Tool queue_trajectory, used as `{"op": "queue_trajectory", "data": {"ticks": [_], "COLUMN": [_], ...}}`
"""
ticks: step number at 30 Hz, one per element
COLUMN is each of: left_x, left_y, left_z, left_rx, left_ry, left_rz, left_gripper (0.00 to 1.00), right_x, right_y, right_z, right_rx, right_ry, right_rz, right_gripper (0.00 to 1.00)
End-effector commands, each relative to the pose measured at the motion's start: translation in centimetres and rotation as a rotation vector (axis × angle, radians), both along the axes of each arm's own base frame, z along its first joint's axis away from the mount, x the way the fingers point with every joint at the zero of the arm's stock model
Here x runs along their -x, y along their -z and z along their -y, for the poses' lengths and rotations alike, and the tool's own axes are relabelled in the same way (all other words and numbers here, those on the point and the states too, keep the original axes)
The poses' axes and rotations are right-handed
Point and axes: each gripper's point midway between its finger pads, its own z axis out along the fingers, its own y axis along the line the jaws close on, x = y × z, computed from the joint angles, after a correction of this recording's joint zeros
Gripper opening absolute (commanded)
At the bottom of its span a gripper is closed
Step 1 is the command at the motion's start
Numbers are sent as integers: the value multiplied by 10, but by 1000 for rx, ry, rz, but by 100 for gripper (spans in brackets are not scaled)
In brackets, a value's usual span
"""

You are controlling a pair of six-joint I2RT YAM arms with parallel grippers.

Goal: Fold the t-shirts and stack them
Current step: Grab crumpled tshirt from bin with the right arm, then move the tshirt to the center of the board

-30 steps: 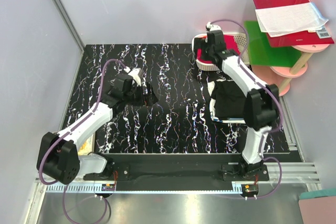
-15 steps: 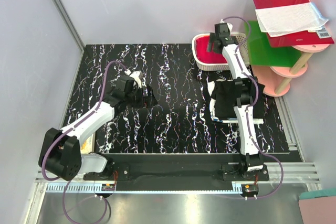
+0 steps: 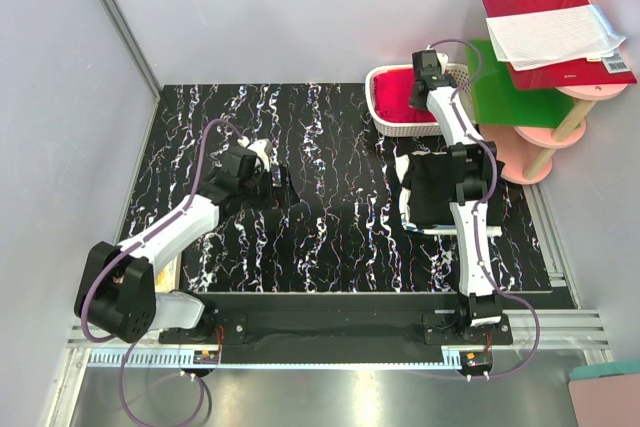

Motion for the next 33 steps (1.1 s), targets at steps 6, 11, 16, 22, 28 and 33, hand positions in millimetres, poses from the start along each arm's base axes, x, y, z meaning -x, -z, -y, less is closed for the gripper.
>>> {"op": "queue_trajectory", "data": {"ticks": [6,11,16,22,28,33], "left_x": [2,3,9,22,32,40], "left_y": [-5,-30,-86,-140,-148,-139], "left_z": [-18,-51,-78,-117,-134,-147], "left_rx": [-24,-65,-44,-48,-67,-96], "left_ry": [-99,-259,-384,-553,-621,-683], "left_rz": [54,159,312,450,482,466], "left_gripper": [99,99,99,99,99,99], "right_x": [30,63,117,200,288,331], "right_y": [-175,-244,-313,-326,-329,-336], "right_z": [-55,-87,-133,-223,-330,-361], "right_rx": [-86,-46,-114,-193,-323,-373], "right_ry": [-194,-278,-417,-654,-990,-1123], "right_rz": [333,446,577,583,526,502], "right_gripper": [0,0,0,0,0,0]}}
